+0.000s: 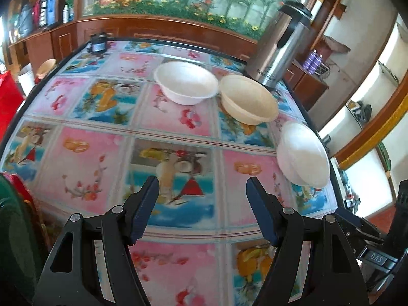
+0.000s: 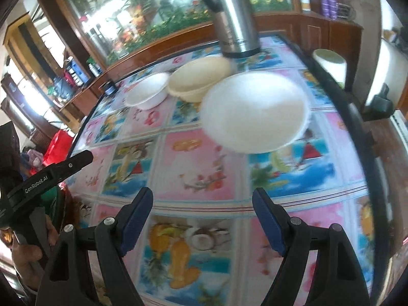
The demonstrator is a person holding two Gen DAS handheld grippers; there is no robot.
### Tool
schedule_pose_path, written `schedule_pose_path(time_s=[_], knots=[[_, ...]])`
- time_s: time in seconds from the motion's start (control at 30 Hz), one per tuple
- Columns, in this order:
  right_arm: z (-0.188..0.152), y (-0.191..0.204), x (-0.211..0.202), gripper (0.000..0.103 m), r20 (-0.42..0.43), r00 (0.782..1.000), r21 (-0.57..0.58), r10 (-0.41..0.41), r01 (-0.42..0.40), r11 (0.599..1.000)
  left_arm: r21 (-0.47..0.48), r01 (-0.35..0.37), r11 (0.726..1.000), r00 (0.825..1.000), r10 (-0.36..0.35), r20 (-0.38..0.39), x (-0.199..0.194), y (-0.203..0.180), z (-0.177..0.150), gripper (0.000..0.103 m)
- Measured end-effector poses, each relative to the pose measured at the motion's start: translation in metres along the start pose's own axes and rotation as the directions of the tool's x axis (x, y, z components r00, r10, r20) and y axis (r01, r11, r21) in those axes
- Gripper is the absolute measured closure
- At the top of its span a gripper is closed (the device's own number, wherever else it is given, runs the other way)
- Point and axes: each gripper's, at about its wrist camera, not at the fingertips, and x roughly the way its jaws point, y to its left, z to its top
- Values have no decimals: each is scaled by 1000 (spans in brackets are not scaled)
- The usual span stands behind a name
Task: Organize plates and bowls
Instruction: 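Move both grippers to the rim of the large white plate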
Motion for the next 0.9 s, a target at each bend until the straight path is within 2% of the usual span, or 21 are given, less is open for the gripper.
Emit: schedule_pose_path(time_s=[0.13,0.43,0.7,0.9], knots=[[7,-24,-8,22,11,999,31,-49,48,998,23,30,999,999,-29,-26,15,-24,3,32],[32,-54,-7,22,10,993,25,-118,118,993,94,44,995,998,-39,-56,42,-77,13,32],[63,-85,6,22,16,992,48,-124,123,991,106,50,993,995,-40,-88,73,-108,22,32],[72,-88,26,22,-17,995,14,-99,99,995,120,45,992,993,-32,-112,92,-120,20,32]])
